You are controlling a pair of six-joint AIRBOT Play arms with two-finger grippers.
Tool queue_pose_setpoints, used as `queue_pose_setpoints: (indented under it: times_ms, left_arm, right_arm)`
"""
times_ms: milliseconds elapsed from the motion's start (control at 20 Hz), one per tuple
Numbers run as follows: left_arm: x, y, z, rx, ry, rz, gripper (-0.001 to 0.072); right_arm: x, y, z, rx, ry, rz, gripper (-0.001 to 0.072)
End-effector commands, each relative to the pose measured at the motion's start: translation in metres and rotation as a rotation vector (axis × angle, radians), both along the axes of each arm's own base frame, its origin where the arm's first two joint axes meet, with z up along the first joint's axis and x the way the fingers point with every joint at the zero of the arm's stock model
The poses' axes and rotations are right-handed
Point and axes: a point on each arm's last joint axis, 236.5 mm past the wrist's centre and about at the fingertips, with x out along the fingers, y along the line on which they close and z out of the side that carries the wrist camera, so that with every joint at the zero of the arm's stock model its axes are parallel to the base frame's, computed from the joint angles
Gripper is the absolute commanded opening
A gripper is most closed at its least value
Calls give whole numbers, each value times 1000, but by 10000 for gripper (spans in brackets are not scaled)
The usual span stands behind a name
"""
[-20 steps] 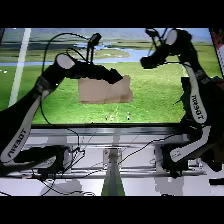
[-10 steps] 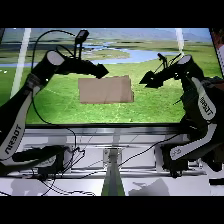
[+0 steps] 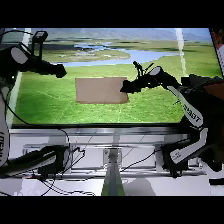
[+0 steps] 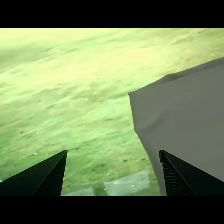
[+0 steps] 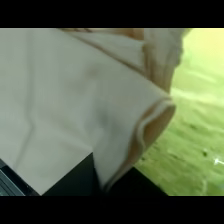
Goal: Fold the clothes and pants, and hang the long-sleeved shirts on hangers.
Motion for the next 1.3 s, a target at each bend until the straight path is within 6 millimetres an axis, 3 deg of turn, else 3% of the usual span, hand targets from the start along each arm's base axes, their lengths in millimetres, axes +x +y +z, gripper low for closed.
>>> queue_pose_setpoints:
  times_ms: [0,150,300,450,550,700,850,950,1150,1250]
  left_arm:
    - [-4,28,3,67,5,60,630]
    - [-4,28,1,67,9,60,630]
    - [-3,28,1,67,11,60,630]
    - [-3,28,1,67,11,60,630]
    - [-3,28,1,67,11,60,630]
    - [-3,28,1,67,11,60,630]
    - [-3,28,1,67,11,60,630]
    - [-3,28,1,67,11,60,630]
    - [-3,28,1,67,11,60,630]
    - [-3,28,1,67,11,60,630]
  right_arm:
    - [20,8,32,-13,-118,50,15]
    - [52,-20,98,-92,-280,1,14]
    - [68,-67,192,-171,-454,-144,14]
    - [59,-137,292,-238,-622,-358,15]
    - [34,-191,339,-295,-663,-518,14]
    - [-38,-288,381,-468,-640,-790,14]
    - [-138,-372,399,-695,-565,-1087,14]
    - [-205,-407,409,-829,-517,-1271,14]
    - [-318,-450,440,-1107,-478,-1641,15]
    - [-352,-464,455,-1237,-459,-1755,15]
